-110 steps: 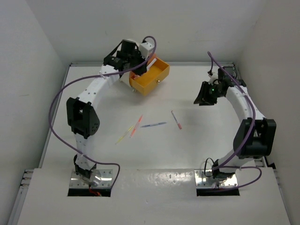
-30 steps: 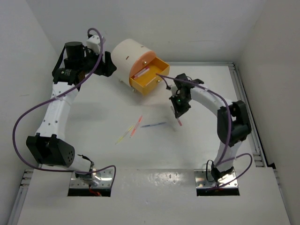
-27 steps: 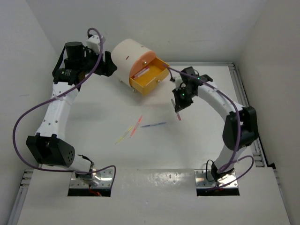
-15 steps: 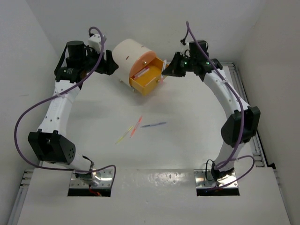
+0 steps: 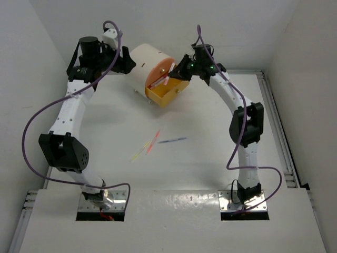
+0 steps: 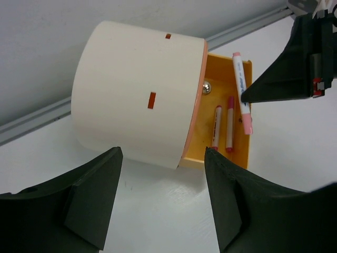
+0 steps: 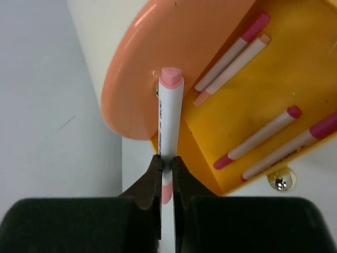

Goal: Sort the stationery into containers
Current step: Place the pen in the drawer.

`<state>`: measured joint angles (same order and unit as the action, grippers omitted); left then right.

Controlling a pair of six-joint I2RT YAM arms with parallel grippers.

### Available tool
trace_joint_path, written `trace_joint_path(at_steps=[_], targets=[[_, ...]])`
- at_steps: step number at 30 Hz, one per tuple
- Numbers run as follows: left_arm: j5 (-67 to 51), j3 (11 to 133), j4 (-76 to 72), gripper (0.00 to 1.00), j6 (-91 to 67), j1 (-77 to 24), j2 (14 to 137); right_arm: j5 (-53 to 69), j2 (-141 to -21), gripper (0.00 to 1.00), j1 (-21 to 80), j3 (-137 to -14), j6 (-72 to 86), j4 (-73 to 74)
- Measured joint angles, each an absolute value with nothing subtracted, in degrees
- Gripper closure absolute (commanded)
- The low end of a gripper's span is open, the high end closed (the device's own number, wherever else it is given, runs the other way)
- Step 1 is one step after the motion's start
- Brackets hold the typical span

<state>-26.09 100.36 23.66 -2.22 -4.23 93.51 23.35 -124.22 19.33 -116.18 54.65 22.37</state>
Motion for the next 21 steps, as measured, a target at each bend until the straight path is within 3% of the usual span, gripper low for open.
trace_joint_path(at_steps=[1,4,8,11,17,21], targets=[[-26.13,100.84,23.40,0.30,-2.24,-4.36,94.06,23.40,-124.81,0.83,19.33,-116.66,55.13,21.80],[-26.11,102.21,22.70,0.30,-2.26,-4.95,95.88,23.51,-126.23,0.57,19.33,-118.30,56.14,20.23],[-25.78,104.16,21.98,0.30,-2.24,-6.09,98.50,24.01,-126.48,0.54,19.27,-118.63,56.14,18.28],[-25.74,106.08,20.84,0.30,-2.24,-7.14,101.23,24.51,-126.43,0.56,18.90,-118.54,56.05,17.93],[-25.61,106.48,17.02,0.35,-3.14,-8.69,105.75,26.70,-122.76,0.87,17.37,-114.32,54.68,17.10],[-24.75,108.88,15.70,0.40,-3.75,-9.50,108.92,27.79,-115.44,0.90,14.68,-105.45,53.49,16.49]])
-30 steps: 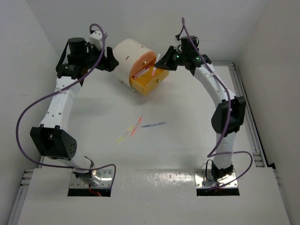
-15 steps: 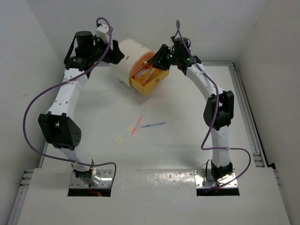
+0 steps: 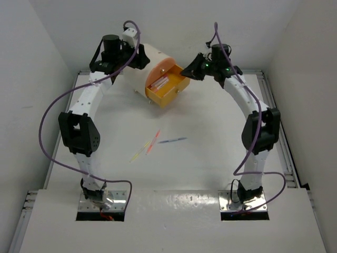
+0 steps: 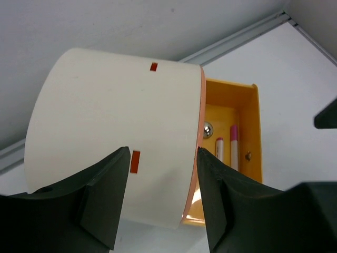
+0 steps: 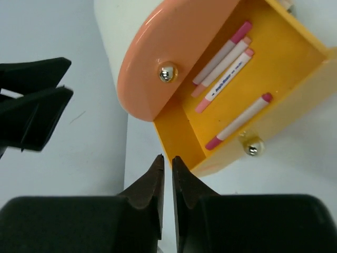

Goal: Sort the stationery into containers
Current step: Place the pen in the drawer, then close the drawer in the storage box.

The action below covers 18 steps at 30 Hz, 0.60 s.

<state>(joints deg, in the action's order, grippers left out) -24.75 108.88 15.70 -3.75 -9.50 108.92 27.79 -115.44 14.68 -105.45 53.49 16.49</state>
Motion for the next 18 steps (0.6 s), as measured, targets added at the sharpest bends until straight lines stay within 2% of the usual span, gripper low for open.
trace_joint_path(at_steps=[5,10,18], targets=[[-22.55,111.70,13.65,0.50,-3.81,-10.70,111.77,28.91,-110.13,0.92,11.11,-97.60,51.83,16.14],[-23.22,111.94,12.12,0.50,-5.61,-10.70,113.58,28.95,-109.80,0.94,9.89,-92.53,50.26,17.32],[-27.11,113.10,9.91,0.50,-10.96,-10.00,116.40,29.08,-112.46,0.95,10.63,-92.25,48.66,18.02]])
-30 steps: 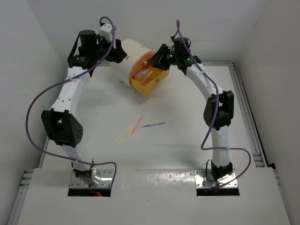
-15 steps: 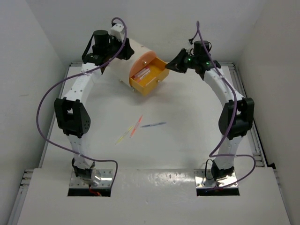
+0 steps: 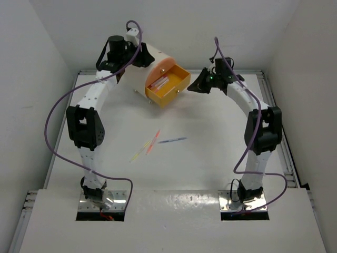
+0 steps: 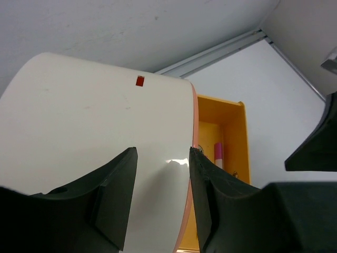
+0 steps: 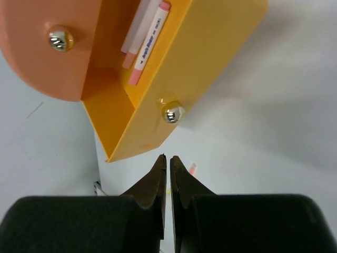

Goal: Sort the stationery into containers
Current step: Close the drawer in the storage box.

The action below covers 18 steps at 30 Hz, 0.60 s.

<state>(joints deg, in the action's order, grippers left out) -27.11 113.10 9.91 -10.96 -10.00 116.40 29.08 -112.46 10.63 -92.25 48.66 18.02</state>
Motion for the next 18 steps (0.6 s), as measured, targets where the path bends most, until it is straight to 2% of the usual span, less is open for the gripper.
trace_joint_path(at_steps=[8,18], targets=[[-28.47,114.28,8.97,0.49,-12.56,-9.91,116.40,28.58,-117.95,0.95,11.03,-92.97,47.70,17.98],[-29.78,114.06,8.93,0.49,-12.56,-9.91,116.40,28.58,-124.31,0.95,13.30,-99.94,49.43,13.69]])
